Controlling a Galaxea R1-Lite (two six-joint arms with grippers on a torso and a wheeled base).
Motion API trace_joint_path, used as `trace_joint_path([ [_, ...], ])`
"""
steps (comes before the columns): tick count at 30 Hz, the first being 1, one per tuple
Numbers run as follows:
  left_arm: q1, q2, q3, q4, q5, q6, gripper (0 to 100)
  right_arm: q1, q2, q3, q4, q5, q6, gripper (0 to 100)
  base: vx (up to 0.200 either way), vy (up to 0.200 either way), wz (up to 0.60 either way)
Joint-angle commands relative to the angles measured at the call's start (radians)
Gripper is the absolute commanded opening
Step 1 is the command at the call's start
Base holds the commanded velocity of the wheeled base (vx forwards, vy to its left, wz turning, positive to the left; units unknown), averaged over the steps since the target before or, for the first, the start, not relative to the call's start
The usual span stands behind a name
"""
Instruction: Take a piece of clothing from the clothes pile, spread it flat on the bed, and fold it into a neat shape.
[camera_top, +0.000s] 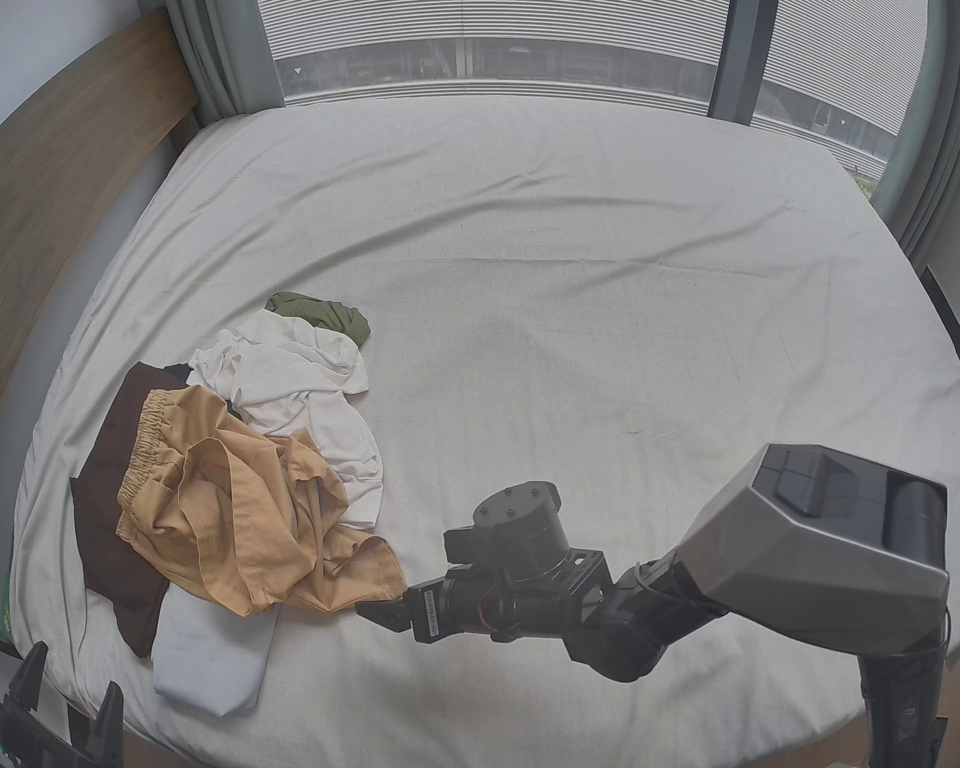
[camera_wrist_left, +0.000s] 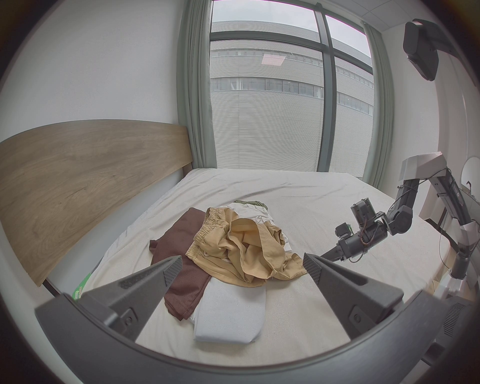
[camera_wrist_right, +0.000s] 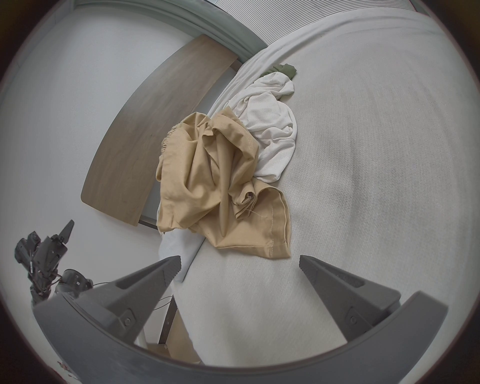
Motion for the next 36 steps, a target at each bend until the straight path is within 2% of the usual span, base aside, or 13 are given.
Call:
trace_joint_path([
  [1,0.002,-0.016,0.018,0.0,0.0,0.0,100,0.006,0.051,-0.042,-0.001,-0.013,0.004,100,0.0,0.0,0.0],
  [15,0.002,-0.016,0.018,0.0,0.0,0.0,100,0.018,0.124,-0.14,-0.004,-0.073,0.028,100,0.0,0.0,0.0],
  [33,0.0,-0.016,0.018,0.0,0.0,0.0,100,0.044,0.166,-0.179,-0.029,-0.079,0.063,100,0.0,0.0,0.0],
  [34,0.002,-0.016,0.018,0.0,0.0,0.0,100,0.044,0.166,-0.18,-0.029,-0.079,0.065,0,0.0,0.0,0.0],
  [36,0.0,-0.016,0.018,0.0,0.0,0.0,100,0.044,0.166,-0.183,-0.032,-0.079,0.065,0,0.0,0.0,0.0],
])
